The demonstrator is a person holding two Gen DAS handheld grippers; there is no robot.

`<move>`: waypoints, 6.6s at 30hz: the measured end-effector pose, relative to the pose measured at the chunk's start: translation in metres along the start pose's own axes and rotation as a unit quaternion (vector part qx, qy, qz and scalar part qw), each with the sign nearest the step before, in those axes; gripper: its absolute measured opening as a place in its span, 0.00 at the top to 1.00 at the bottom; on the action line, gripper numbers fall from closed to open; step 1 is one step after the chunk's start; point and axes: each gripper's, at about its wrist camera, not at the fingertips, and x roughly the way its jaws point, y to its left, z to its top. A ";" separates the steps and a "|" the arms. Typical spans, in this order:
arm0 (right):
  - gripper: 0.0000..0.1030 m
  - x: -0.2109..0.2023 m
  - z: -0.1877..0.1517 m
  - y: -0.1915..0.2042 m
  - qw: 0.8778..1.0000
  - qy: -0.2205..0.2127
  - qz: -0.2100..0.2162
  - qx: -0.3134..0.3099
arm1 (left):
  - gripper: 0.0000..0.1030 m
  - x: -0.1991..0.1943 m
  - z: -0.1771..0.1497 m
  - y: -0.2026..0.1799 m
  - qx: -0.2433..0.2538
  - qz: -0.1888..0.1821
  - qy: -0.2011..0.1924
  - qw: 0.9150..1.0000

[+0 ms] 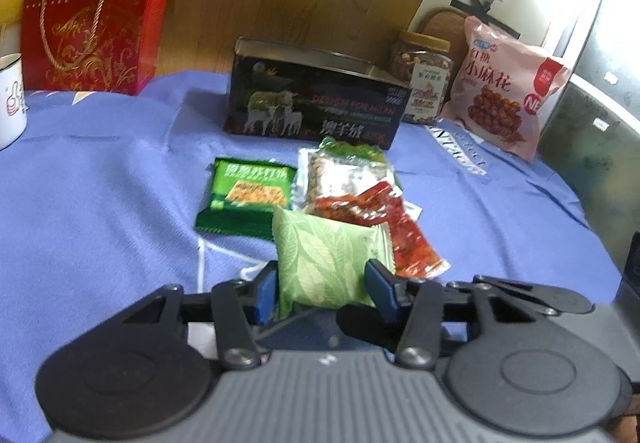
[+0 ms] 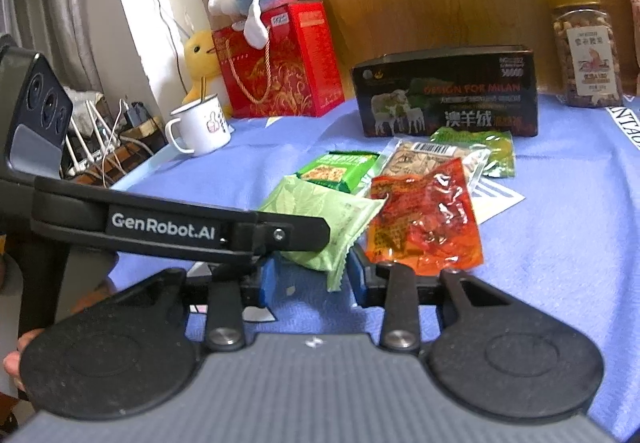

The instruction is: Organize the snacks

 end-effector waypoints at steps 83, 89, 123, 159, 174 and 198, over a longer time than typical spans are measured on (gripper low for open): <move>0.79 0.152 0.180 -0.140 0.982 -0.007 -0.032 0.185 | 0.45 0.153 0.214 0.033 0.046 0.093 0.003 0.995; 0.67 0.101 0.175 -0.134 0.985 -0.057 -0.047 0.157 | 0.43 0.108 0.210 0.028 0.040 0.085 -0.050 0.994; 0.92 0.003 0.000 -0.045 0.982 0.041 0.067 0.174 | 0.69 0.022 0.006 -0.028 0.006 -0.012 0.068 0.998; 0.74 -0.007 0.035 -0.106 0.972 0.020 0.002 0.235 | 0.61 0.068 0.058 -0.011 0.042 -0.020 0.067 0.997; 0.76 0.041 0.046 -0.116 0.957 0.054 0.021 0.286 | 0.54 0.045 0.049 0.003 0.032 -0.046 0.077 0.995; 0.88 -0.007 0.046 -0.157 0.901 -0.084 0.081 0.417 | 0.22 0.042 0.073 0.013 -0.023 -0.115 0.036 0.992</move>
